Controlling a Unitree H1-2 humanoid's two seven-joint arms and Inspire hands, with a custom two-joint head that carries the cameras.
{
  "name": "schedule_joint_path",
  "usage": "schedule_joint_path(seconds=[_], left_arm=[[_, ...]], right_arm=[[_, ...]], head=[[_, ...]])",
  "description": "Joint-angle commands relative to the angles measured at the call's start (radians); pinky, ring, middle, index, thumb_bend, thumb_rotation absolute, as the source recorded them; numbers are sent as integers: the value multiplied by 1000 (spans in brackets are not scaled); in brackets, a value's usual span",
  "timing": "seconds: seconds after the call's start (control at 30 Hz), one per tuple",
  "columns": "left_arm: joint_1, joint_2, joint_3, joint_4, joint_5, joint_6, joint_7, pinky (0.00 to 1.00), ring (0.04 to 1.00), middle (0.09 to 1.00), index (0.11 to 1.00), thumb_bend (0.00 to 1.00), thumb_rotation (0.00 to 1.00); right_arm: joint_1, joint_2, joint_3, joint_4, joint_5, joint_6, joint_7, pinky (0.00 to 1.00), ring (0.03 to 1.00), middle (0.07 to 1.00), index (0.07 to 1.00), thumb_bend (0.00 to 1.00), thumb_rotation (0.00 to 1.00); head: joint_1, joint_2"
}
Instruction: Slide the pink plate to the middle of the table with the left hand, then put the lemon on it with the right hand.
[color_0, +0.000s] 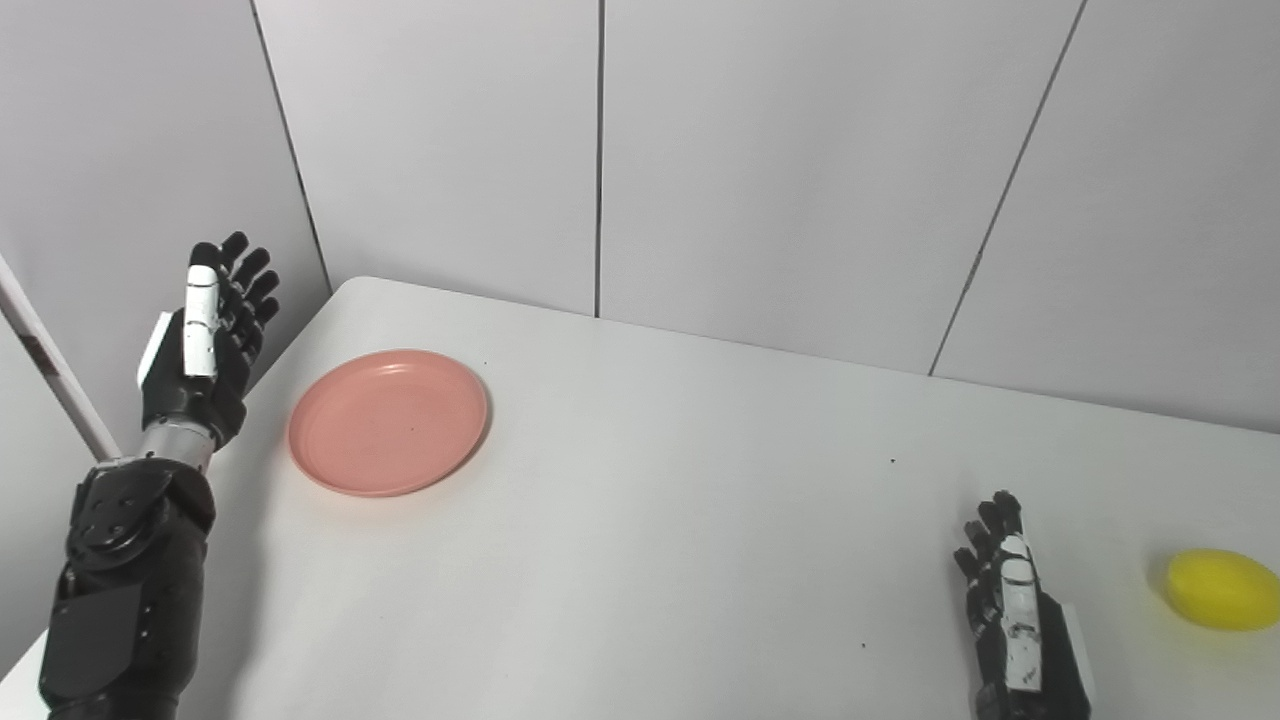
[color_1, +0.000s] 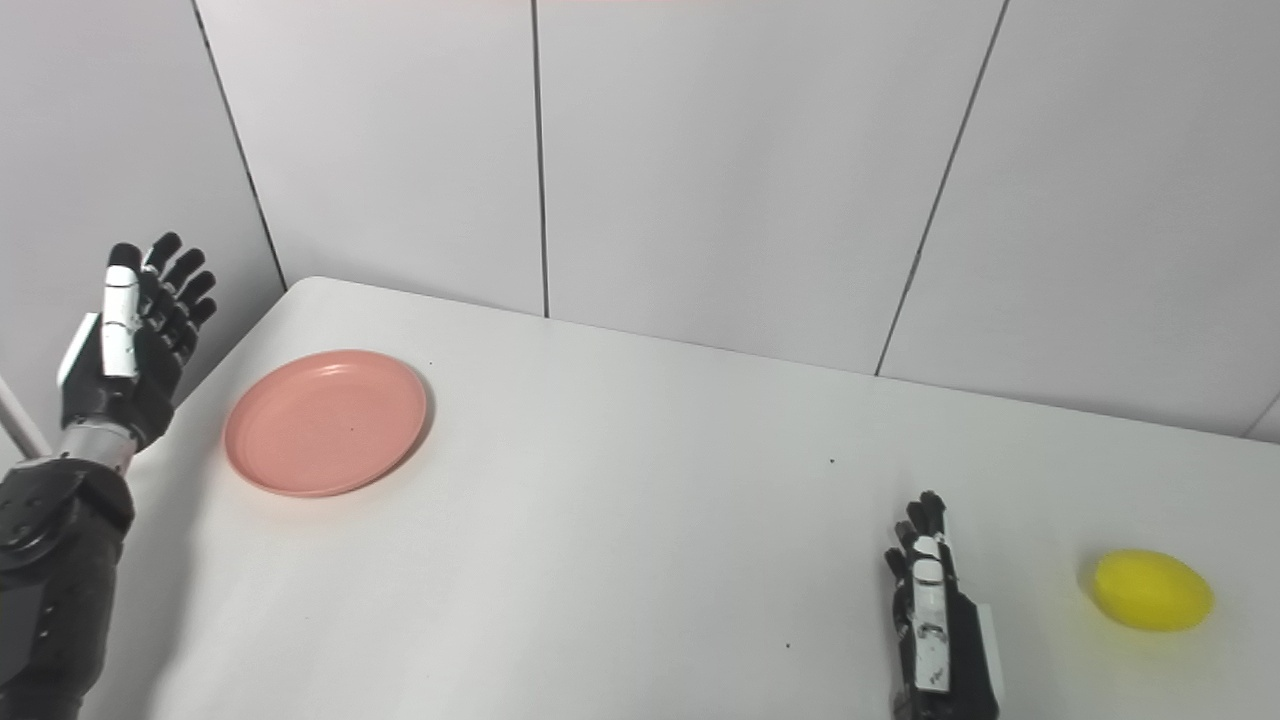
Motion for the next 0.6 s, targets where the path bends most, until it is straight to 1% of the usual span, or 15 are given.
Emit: schedule_joint_path(seconds=[0.0, 0.17, 0.33, 0.57], left_arm=[[-22, 21, -2, -10, 12, -45, 4, 989, 975, 974, 961, 583, 1000], [-22, 15, -7, 16, 9, -57, 2, 995, 977, 973, 956, 581, 1000], [-13, 6, -17, 20, 3, -64, -10, 998, 984, 979, 966, 577, 1000], [-7, -9, -26, 20, 12, -67, 9, 987, 972, 971, 956, 569, 1000]], right_arm=[[5, -6, -6, -17, 2, 14, 8, 1000, 1000, 1000, 1000, 155, 1000], [4, -10, -5, -12, 2, 9, 11, 1000, 1000, 1000, 1000, 160, 1000], [4, -12, -5, -13, -1, 6, 11, 1000, 1000, 1000, 1000, 168, 1000], [5, -9, -7, -16, 5, 8, 11, 1000, 1000, 1000, 1000, 164, 1000]], head=[[0, 1], [0, 1], [1, 4], [1, 7]])
